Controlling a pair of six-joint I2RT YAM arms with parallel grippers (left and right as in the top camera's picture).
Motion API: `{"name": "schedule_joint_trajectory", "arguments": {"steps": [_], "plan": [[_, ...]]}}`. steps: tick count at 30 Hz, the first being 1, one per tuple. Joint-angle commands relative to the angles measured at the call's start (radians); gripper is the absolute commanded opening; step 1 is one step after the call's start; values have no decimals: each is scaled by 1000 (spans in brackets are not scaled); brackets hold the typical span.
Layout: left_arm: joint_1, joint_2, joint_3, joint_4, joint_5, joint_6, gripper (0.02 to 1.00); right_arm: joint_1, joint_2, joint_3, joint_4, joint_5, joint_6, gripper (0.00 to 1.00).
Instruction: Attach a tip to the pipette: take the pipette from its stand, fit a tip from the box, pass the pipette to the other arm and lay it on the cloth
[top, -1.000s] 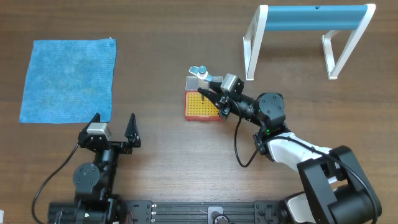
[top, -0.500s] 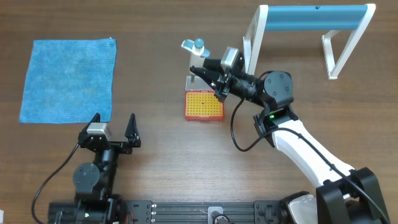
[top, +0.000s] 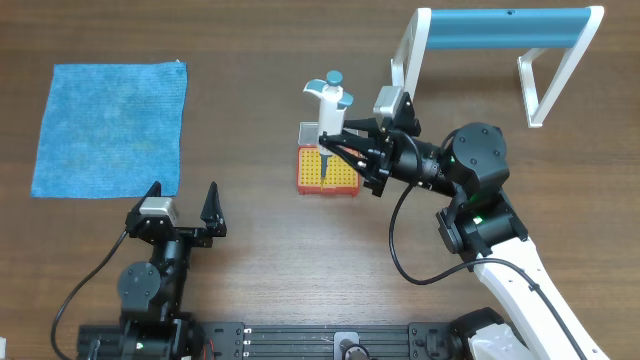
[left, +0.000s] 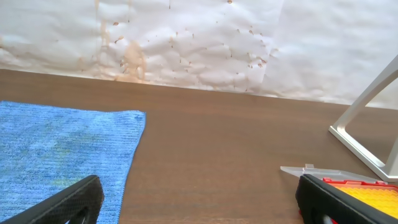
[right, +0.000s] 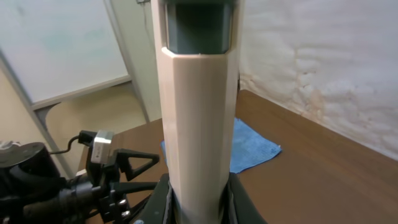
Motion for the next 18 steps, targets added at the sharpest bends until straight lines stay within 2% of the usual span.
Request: {"name": "schedule_joint_trajectory", "arguments": {"steps": [1, 2, 5, 8, 9, 10, 12, 14, 15, 18], "plan": [[2, -5, -2, -5, -11, 10, 996, -4, -10, 5, -5, -58, 2, 75], [2, -5, -2, -5, -11, 10, 996, -4, -10, 5, -12, -57, 2, 75], [2, -4, -2, 11, 151, -145, 996, -4, -10, 5, -66, -57, 1, 73], [2, -4, -2, 25, 337, -439, 996, -4, -10, 5, -108, -57, 1, 75], [2, -4, -2, 26, 471, -586, 996, -4, -10, 5, -113, -58, 1, 75], [2, -4, -2, 26, 540, -642, 998, -4, -10, 5, -113, -60, 1, 75], [2, -4, -2, 88, 616, -844, 996, -4, -10, 5, -113, -61, 1, 73], [2, -4, -2, 115, 771, -1139, 996, -4, -10, 5, -113, -61, 1, 75], [2, -4, -2, 113, 778, -1159, 996, -4, -10, 5, -113, -61, 1, 75], [2, -4, -2, 108, 714, -1182, 998, -4, -10, 5, -113, -61, 1, 75]]}}
